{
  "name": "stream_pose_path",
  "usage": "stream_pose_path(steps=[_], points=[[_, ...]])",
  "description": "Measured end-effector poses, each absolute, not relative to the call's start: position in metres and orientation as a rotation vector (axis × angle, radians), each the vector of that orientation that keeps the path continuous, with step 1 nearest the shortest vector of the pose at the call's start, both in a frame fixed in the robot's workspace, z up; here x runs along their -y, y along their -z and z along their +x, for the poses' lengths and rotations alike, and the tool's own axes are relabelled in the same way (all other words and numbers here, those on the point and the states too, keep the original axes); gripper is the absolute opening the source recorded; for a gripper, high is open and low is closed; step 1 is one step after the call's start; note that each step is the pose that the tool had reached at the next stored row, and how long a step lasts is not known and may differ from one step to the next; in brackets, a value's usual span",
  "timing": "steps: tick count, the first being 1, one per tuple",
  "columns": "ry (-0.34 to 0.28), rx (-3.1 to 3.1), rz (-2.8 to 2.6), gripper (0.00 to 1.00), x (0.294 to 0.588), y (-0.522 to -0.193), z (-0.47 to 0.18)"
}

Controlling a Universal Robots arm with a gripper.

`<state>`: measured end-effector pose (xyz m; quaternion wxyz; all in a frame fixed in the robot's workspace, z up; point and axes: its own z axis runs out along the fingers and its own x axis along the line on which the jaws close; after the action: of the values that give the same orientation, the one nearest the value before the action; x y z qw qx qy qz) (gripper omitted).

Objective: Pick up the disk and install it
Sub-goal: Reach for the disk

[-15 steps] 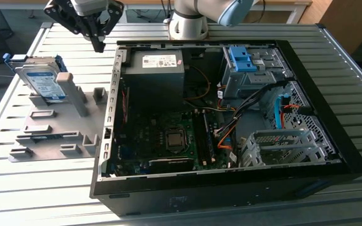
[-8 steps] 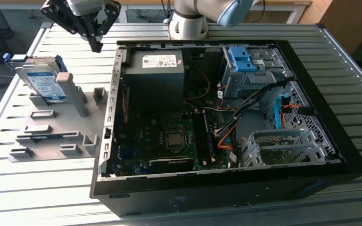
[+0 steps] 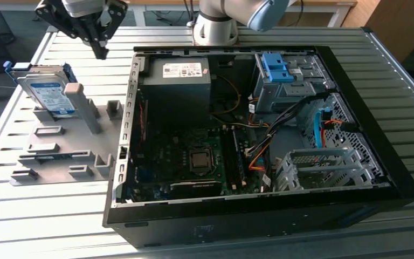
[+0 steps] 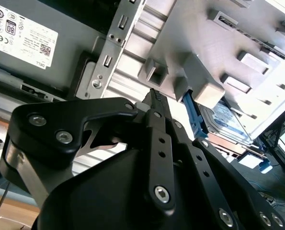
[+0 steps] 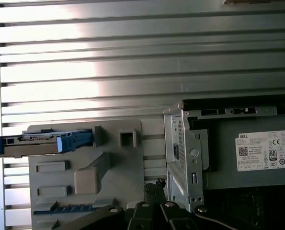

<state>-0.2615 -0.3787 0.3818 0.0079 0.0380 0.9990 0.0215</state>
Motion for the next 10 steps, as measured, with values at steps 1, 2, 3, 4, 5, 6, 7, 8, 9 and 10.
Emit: stream_pose_path(steps=[1,2,3,4,5,6,7,8,9,10], points=[[-0.067,-3.123,0.119,0.11,0.3784,-0.3818,-0.2638],[-0.067,-3.123,0.119,0.11,0.3782,-0.3817,-0.2660],[-0.067,-3.123,0.119,0.11,0.3780,-0.3817,-0.2678],[-0.067,-3.123,0.119,0.11,0.3779,-0.3816,-0.2691],[-0.067,-3.123,0.119,0.11,0.3778,-0.3816,-0.2700],[-0.067,-3.123,0.119,0.11,0.3778,-0.3816,-0.2703],[-0.067,-3.123,0.119,0.11,0.3778,-0.3816,-0.2703],[-0.067,-3.123,0.118,0.11,0.3778,-0.3816,-0.2703],[-0.067,-3.123,0.119,0.11,0.3778,-0.3816,-0.2704],[-0.067,-3.123,0.119,0.11,0.3778,-0.3817,-0.2704]])
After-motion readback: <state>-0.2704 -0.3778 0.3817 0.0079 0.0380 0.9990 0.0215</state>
